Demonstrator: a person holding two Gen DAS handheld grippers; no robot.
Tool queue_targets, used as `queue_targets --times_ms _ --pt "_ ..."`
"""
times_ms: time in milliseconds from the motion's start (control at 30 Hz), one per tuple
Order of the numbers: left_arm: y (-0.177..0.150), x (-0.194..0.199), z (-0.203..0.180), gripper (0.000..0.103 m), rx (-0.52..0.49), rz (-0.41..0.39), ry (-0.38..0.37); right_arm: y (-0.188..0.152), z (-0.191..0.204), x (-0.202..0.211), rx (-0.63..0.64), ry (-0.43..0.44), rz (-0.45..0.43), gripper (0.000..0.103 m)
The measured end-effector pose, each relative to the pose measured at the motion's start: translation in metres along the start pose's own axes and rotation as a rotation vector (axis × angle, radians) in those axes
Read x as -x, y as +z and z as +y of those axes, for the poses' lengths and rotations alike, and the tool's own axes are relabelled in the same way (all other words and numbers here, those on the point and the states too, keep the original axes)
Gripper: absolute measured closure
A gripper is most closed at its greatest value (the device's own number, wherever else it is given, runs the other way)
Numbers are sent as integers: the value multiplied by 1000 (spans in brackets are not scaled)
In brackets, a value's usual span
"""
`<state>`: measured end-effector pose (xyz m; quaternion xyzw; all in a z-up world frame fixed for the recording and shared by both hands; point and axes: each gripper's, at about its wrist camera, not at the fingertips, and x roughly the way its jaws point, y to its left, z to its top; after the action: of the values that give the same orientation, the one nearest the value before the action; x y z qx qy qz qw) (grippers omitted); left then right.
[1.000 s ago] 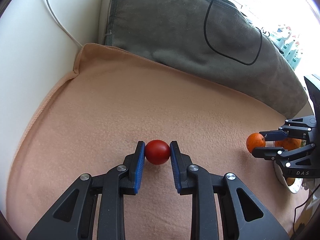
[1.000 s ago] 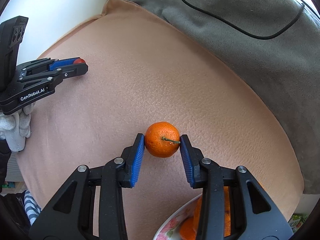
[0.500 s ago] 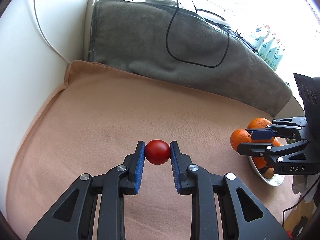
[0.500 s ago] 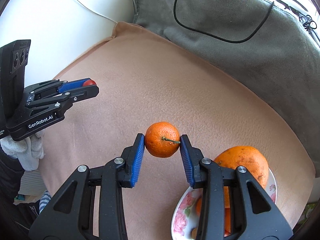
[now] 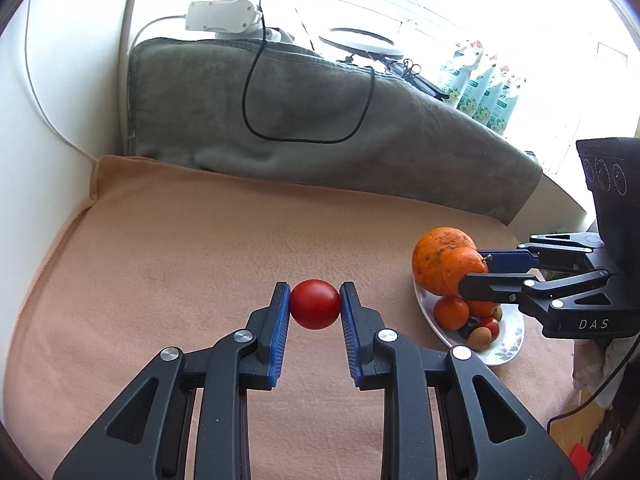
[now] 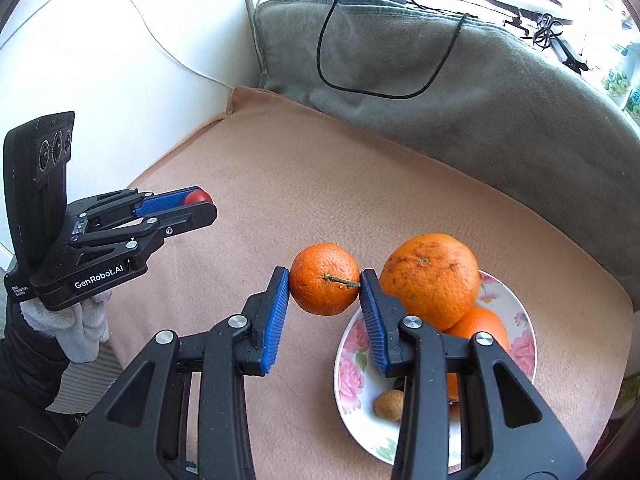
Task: Organize fruits
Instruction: 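Carry the tangerine over the plate with the right gripper while the left carries the cherry tomato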
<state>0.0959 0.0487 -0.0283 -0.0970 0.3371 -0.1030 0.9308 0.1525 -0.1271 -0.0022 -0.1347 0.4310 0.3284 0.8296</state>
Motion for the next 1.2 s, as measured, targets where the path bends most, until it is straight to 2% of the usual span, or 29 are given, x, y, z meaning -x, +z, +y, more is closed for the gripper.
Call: queue_targets --times_ms 300,533,900,1200 --pt "-1 6 -32 79 -36 -13 -61 -15 -24 34 -83 -13 -72 65" --pt "-3 2 -60 79 -68 -9 -100 -39 -55 61 -174 -44 -112 65" --pt "-9 -11 -108 79 -122 17 -164 -77 -101 74 -280 -92 -111 65" --pt "-20 -30 -143 79 -164 67 -197 -93 -128 68 -321 -96 -95 65"
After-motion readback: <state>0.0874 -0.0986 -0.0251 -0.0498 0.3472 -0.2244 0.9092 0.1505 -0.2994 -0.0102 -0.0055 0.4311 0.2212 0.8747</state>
